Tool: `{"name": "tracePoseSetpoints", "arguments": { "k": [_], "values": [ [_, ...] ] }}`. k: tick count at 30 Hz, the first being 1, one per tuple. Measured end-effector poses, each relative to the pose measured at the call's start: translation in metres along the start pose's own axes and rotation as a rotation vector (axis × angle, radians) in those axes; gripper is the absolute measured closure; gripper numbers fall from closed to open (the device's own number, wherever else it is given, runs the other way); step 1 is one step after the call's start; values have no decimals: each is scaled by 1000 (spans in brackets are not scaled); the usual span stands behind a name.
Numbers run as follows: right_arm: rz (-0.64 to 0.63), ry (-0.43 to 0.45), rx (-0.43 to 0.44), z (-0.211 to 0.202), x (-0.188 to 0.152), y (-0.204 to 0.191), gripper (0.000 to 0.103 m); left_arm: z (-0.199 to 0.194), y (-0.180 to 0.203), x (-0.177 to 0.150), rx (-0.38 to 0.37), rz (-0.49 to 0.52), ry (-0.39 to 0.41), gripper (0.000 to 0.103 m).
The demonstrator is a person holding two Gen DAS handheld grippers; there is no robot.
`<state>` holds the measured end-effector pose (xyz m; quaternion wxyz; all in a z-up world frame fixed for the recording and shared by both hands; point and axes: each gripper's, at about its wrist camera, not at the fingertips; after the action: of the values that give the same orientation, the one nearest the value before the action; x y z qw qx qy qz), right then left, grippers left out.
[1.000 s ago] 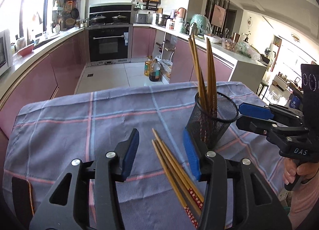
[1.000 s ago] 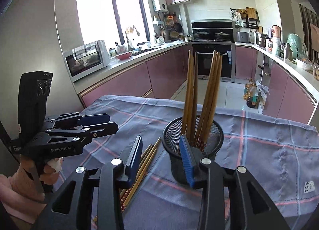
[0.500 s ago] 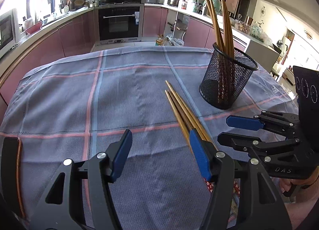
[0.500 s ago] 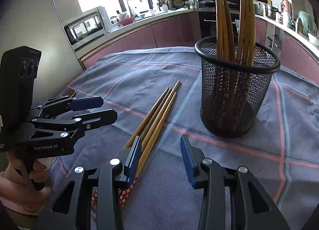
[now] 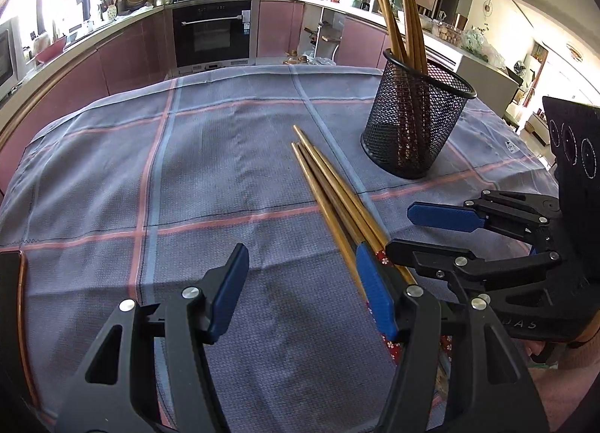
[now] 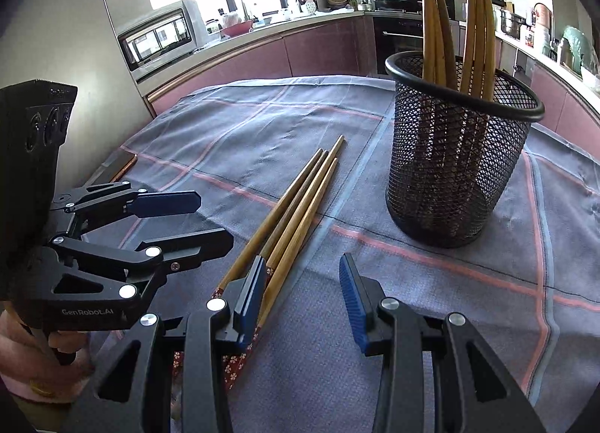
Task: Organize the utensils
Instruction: 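Lower the left tool onto another chopstick and close it while the right tool grasps one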
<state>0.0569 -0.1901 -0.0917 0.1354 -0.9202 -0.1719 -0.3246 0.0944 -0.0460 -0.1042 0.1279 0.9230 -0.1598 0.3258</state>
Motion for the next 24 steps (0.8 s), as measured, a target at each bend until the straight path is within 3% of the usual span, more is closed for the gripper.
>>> {"name": "tracePoseSetpoints", "arguments": {
  "k": [24],
  "values": [
    [5, -29, -57, 1, -1, 8, 65, 16, 11, 1, 18, 36, -46, 45]
  ]
}}
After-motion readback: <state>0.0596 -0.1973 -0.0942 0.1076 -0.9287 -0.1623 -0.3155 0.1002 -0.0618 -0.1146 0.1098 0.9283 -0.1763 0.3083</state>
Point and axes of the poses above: each gripper's, at about its wrist camera, not at the fingertips, and z roughly the way its jaws point, y to its right, x to its top, and after that the axes turned 2 degrees about -x, right-handed
